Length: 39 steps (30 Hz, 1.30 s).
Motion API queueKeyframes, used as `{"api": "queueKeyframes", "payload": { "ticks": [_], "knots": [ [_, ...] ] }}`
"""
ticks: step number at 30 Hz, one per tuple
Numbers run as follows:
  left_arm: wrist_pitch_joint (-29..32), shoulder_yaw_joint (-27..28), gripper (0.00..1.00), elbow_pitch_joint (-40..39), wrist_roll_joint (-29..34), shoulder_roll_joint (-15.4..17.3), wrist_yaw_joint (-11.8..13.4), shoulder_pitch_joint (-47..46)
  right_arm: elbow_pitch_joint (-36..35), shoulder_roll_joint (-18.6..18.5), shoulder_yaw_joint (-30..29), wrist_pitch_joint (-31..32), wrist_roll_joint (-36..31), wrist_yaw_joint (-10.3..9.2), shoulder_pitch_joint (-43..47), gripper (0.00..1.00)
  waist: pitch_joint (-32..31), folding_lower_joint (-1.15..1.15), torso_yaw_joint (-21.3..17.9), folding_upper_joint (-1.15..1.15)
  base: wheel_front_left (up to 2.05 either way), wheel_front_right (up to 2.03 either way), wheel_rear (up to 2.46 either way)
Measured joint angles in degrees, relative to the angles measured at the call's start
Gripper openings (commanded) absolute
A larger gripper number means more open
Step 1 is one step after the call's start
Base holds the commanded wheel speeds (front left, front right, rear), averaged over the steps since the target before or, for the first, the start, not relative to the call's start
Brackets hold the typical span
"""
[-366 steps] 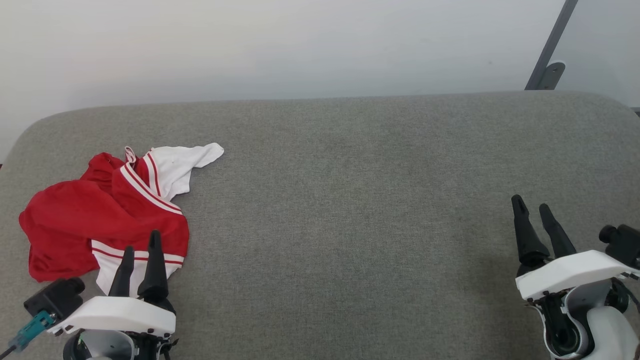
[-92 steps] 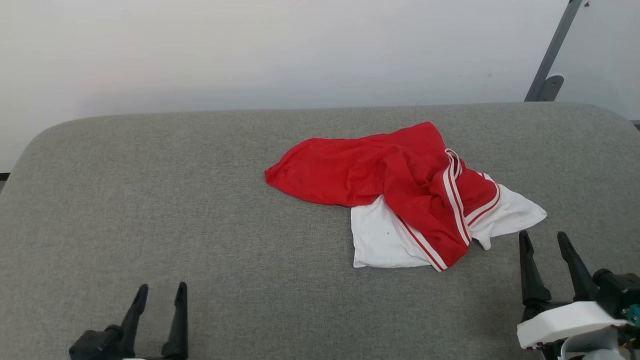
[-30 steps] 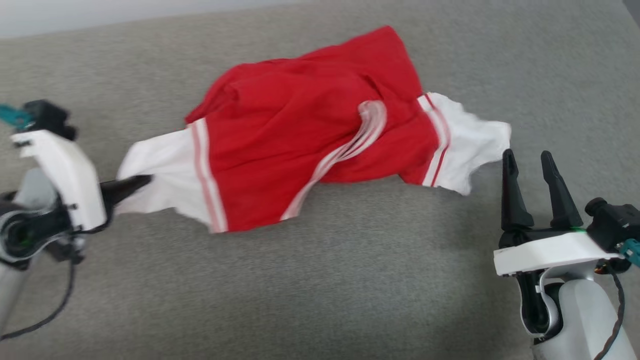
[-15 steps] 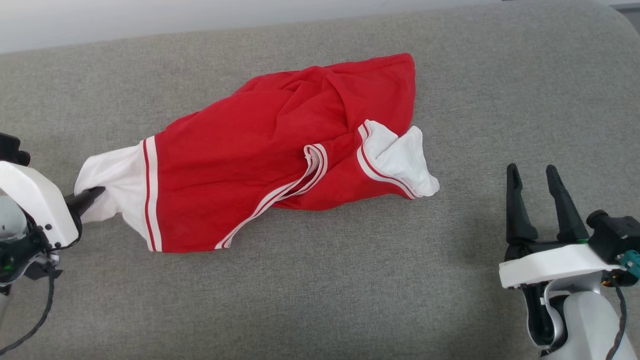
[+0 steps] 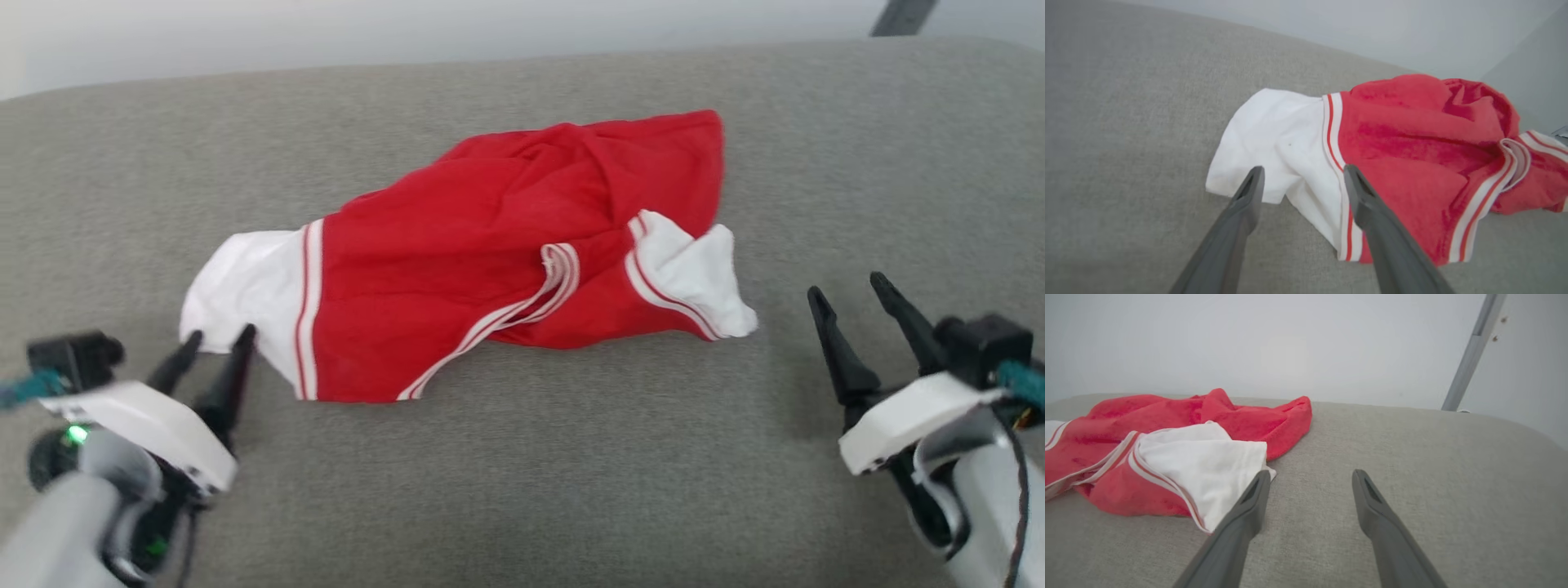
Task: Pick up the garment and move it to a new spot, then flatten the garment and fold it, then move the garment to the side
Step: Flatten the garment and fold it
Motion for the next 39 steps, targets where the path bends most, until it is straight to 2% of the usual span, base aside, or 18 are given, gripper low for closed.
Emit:
{"api": "queueKeyframes", "payload": {
  "ticks": [5,7,10,11,14,18,23,27,33,34,35,36,39],
  "knots": [
    [-9.7,-1.5,1.0,-2.9,5.2,-5.0,3.6,4.9,-1.4,-8.3,7.1,8.9,7.0,0.0,-4.3,1.0,-0.3,0.0,3.2,0.0,0.0,0.0,0.0],
    [-11.3,-1.6,1.0,-3.7,7.9,-7.0,5.5,6.3,-2.3,-12.0,9.6,13.4,10.0,0.01,-6.1,1.0,-0.3,0.0,4.5,0.0,0.0,0.0,0.0],
    [-12.0,-0.9,1.0,-5.4,12.3,-10.3,6.8,7.7,-4.0,-17.0,12.9,19.9,15.5,0.01,-7.8,1.0,-0.2,0.0,6.5,0.0,0.0,0.0,0.0],
    [-12.0,0.4,1.0,-6.6,14.4,-11.8,7.5,8.3,-4.3,-18.3,13.6,22.0,17.5,0.0,-8.3,1.0,-0.1,0.0,7.2,0.0,0.0,0.0,0.0],
    [-12.1,4.8,1.0,-10.0,20.6,-15.8,7.4,10.3,-5.8,-21.8,15.9,28.5,23.7,0.0,-9.5,1.0,0.2,0.0,9.2,0.0,0.0,0.0,0.0],
    [-12.1,9.1,1.0,-11.7,27.5,-21.5,5.4,14.0,-6.8,-24.5,18.0,37.3,32.9,0.0,-10.8,1.0,1.0,0.0,11.5,0.0,0.0,0.0,0.0],
    [-12.1,13.8,1.0,-11.9,33.0,-27.2,1.5,15.2,-6.0,-26.3,19.4,45.3,38.8,0.0,-14.9,1.0,3.0,0.0,13.0,0.0,0.0,0.0,0.0],
    [-12.1,16.3,1.0,-10.8,36.5,-30.0,-1.0,15.2,-4.3,-26.7,21.2,49.7,39.8,0.0,-17.5,1.0,4.4,0.0,14.0,0.0,0.0,0.0,0.0],
    [-12.1,18.8,1.0,-9.8,39.1,-32.4,-3.2,14.5,-3.2,-25.4,23.0,50.5,41.6,0.0,-19.5,0.99,5.6,0.0,15.1,0.0,0.0,0.0,0.0],
    [-12.1,19.1,1.0,-9.7,39.2,-32.7,-3.5,14.5,-3.5,-25.4,23.5,50.5,41.8,0.0,-19.7,0.49,5.6,0.0,15.1,0.0,0.0,0.0,0.0],
    [-12.1,19.4,1.0,-9.6,39.5,-32.9,-3.6,14.5,-3.7,-25.5,23.8,50.1,41.8,0.0,-19.8,0.27,5.6,0.0,15.1,0.0,0.0,0.0,0.0],
    [-12.1,19.6,1.0,-9.4,39.6,-33.1,-3.7,14.5,-4.0,-25.5,24.1,50.0,42.5,0.0,-20.1,0.0,5.6,0.0,15.0,0.0,0.0,0.0,0.0],
    [-12.1,20.3,1.0,-9.1,40.0,-33.3,-4.1,14.5,-4.7,-26.1,25.1,48.9,43.4,0.0,-20.2,0.0,5.1,0.0,14.8,0.0,0.0,0.0,0.0]
  ]
}}
